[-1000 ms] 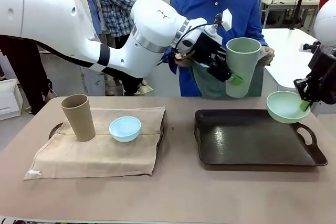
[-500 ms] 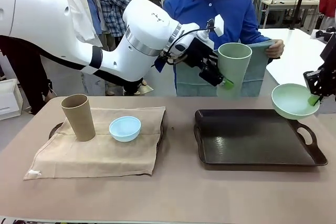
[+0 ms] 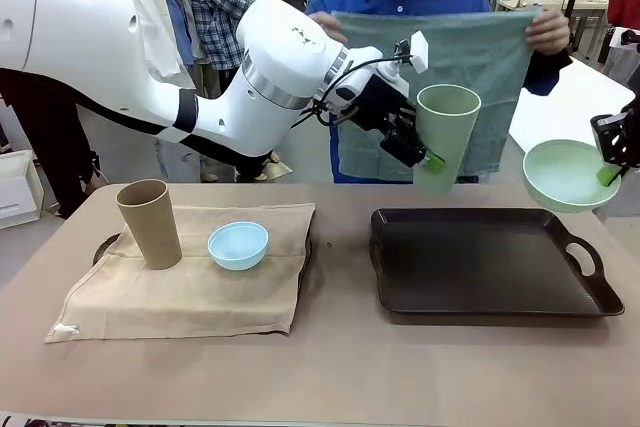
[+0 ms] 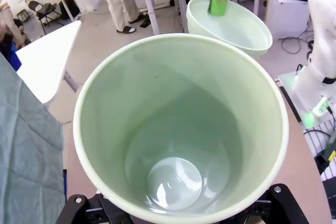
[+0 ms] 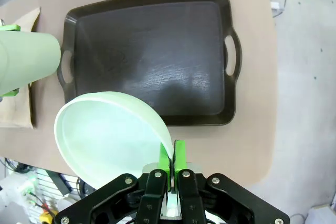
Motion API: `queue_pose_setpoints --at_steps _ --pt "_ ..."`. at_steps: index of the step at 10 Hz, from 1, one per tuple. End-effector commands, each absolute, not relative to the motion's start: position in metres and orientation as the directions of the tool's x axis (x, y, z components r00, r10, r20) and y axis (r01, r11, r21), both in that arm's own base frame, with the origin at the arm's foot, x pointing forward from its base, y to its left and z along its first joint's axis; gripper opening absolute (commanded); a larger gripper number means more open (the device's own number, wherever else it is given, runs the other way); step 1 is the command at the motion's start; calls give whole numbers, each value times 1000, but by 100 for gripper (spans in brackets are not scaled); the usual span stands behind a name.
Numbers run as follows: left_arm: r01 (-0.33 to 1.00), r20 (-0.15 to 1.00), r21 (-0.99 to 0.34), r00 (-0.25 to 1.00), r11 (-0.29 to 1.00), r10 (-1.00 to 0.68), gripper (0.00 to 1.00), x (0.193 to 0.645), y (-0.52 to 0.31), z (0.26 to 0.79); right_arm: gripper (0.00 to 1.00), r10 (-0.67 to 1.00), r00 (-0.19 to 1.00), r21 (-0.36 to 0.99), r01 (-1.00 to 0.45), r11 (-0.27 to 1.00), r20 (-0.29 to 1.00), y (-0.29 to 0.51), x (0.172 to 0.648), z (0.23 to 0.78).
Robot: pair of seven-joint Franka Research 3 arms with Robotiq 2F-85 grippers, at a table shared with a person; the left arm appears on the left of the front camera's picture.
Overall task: Set up a tray with a mat and arrange the tableware.
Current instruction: Pick up the Picnic Bowl and Reusable plastic cup from the Handle tray in front of the human's position and hold them in the air, then place the Picnic Bowl and Reusable plastic cup back onto the Handle tray in front of the human's position.
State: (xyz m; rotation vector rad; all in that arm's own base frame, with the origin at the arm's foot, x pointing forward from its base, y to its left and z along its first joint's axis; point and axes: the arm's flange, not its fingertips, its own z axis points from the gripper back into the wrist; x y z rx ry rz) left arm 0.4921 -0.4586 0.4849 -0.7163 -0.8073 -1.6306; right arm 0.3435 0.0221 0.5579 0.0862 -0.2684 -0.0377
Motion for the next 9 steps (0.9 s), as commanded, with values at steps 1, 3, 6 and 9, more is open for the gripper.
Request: queue_pose_setpoints --at_steps 1,3,6,9 --pt "981 811 132 -191 -144 -554 0 492 -456 489 0 -40 965 88 18 996 257 22 348 553" --pt "981 811 132 -191 -144 -554 0 492 -456 489 0 -40 965 88 18 996 257 22 348 553" --pt "981 811 132 -191 -144 -554 0 492 -456 489 0 -40 965 88 18 996 257 22 348 553" --pt "981 811 132 -191 -144 -554 0 492 -456 489 0 -40 965 88 18 996 257 22 348 553"
